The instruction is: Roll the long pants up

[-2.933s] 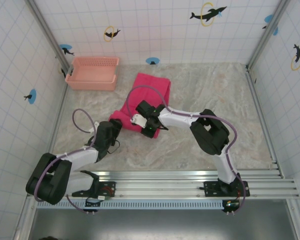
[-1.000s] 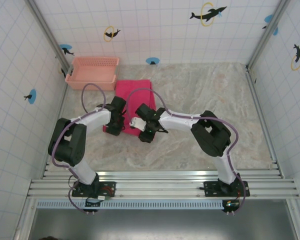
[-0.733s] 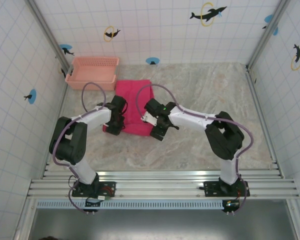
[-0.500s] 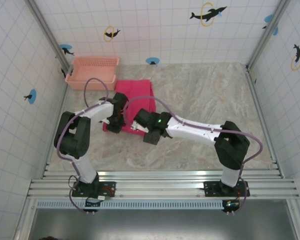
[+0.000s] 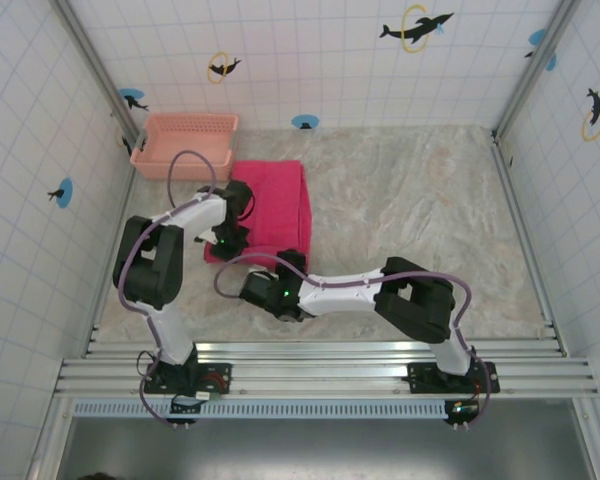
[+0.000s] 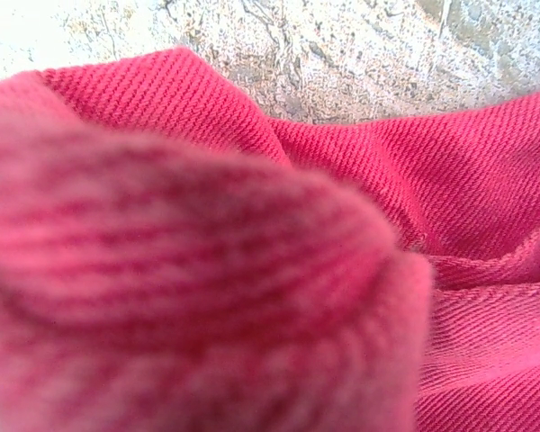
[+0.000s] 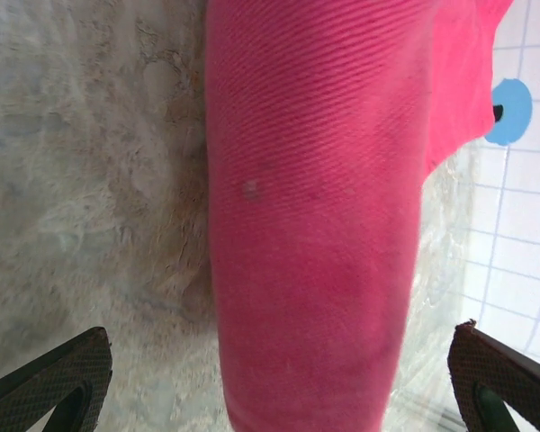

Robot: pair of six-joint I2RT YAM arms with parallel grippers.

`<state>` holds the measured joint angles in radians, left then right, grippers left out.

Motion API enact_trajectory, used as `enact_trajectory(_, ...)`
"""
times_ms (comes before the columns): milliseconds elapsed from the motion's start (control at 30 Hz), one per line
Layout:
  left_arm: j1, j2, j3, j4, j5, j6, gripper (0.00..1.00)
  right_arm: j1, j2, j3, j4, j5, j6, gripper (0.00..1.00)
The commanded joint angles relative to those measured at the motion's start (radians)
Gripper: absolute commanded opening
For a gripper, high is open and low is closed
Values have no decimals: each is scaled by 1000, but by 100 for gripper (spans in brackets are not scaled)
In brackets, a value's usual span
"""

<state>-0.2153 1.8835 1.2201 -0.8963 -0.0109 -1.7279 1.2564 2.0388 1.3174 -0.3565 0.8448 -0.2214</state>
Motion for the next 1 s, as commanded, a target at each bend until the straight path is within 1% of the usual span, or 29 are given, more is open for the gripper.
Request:
enact_trajectory(0, 22, 144, -90, -212, 26, 40, 0, 2, 53, -10, 104, 113, 2, 99)
enact_trajectory(233, 24, 166, -44, -247, 19, 64, 0, 2, 139, -21, 209, 176, -13, 99)
enact_trajectory(333, 23, 167, -32, -259, 11, 69, 0, 1, 178, -17, 216, 180, 6, 100)
enact_trajectory(367, 23, 169, -28, -266, 9, 71, 0, 1, 185, -17, 214, 179, 17, 96)
enact_trajectory(433, 23, 167, -26, -267, 10, 71, 0, 1, 187, -24, 204, 169, 36, 82)
enact_trajectory(500, 22, 166, -27, -268, 9, 69, 0, 1, 179, -43, 212, 167, 41, 52)
enact_trajectory(533, 22, 166, -27, -266, 9, 67, 0, -1, 177, -51, 219, 167, 41, 45)
enact_trajectory(567, 22, 167, -27, -266, 10, 65, 0, -3, 176, -56, 226, 165, 41, 42)
enact_trajectory(633, 22, 167, -27, -266, 11, 64, 0, -10, 175, -61, 226, 161, 45, 30)
enact_trajectory(767, 22, 156, -25, -267, 3, 61, 0, -21, 169, -56, 203, 117, 50, 0)
enact_trajectory(867, 22, 139, -28, -251, -9, 79, 0, -37, 146, -42, 165, 27, 33, 0)
enact_trajectory(967, 19, 83, -57, -167, -50, 134, 0, -73, 98, -28, 107, -135, 16, 0)
